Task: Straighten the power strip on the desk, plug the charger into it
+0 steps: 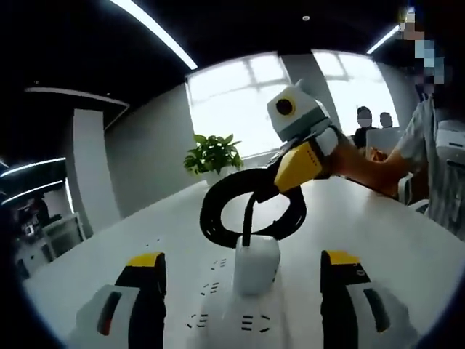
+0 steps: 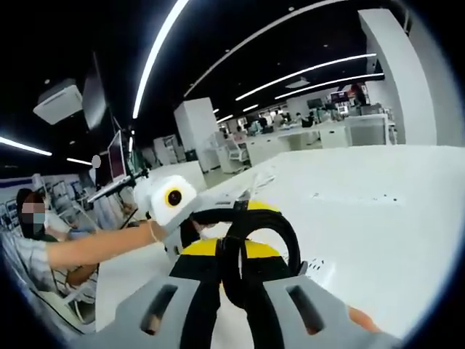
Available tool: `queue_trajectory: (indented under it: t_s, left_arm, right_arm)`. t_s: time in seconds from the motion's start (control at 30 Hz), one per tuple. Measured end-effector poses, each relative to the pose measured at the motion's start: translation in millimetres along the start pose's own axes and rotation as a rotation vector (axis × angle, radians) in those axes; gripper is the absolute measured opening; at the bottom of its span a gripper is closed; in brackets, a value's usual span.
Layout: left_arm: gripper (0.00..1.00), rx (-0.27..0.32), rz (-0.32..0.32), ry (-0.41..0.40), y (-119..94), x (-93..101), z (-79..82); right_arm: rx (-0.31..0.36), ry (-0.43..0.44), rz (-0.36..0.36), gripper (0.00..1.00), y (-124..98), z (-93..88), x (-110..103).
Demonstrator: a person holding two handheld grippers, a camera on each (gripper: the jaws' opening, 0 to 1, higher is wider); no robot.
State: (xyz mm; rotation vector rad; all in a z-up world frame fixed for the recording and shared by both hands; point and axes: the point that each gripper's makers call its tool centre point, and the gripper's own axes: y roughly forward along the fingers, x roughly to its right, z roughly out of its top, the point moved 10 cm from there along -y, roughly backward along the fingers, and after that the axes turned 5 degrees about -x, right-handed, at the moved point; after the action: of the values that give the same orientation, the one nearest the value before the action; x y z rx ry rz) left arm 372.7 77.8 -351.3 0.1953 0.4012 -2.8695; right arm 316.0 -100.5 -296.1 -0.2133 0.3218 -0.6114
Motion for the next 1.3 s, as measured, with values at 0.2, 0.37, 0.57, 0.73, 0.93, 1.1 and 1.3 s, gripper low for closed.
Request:
queue_trajectory:
  t_s: [0.2,0.37,0.57,0.73,0.93,1.1,1.3]
  left_arm:
    - [0.96,-0.002,0.037,0.003,1.2,9.0,-4.5]
    - [0.94,-0.005,0.041,0.01,0.3,11.2,-4.9]
    - [0.93,0.001,0.043,0.017,-1.1,14.5,-0.2]
    - [0.93,-0.022,0.046,0.029,-3.1,15.4,-1.0]
    - [0.92,-0.033,0.056,0.025,-7.9,18.2,-3.1]
    - [0.92,-0.04,0.061,0.023,-10.2,18.3,-3.8]
    - [0.89,-0.063,0.07,0.027,-13.8,19.0,-4.7]
  right_arm:
    - [-0.004,-0.025,0.006,0.11,-0.6,-2.7,-4.5]
    - [-0.006,-0.061,-0.004,0.12,-2.2,-4.3,-5.2]
    - [-0.018,-0.083,0.0,0.15,-2.8,-4.8,-5.8]
    - [-0.029,-0.108,-0.001,0.19,-2.4,-3.6,-5.2]
    - [-0.031,-0.141,-0.023,0.26,-5.2,-3.0,-4.6]
    - [0.001,-0.143,-0.027,0.3,-11.5,0.5,-3.7]
    - [0.054,-0.157,-0.036,0.34,-22.2,5.2,-2.4]
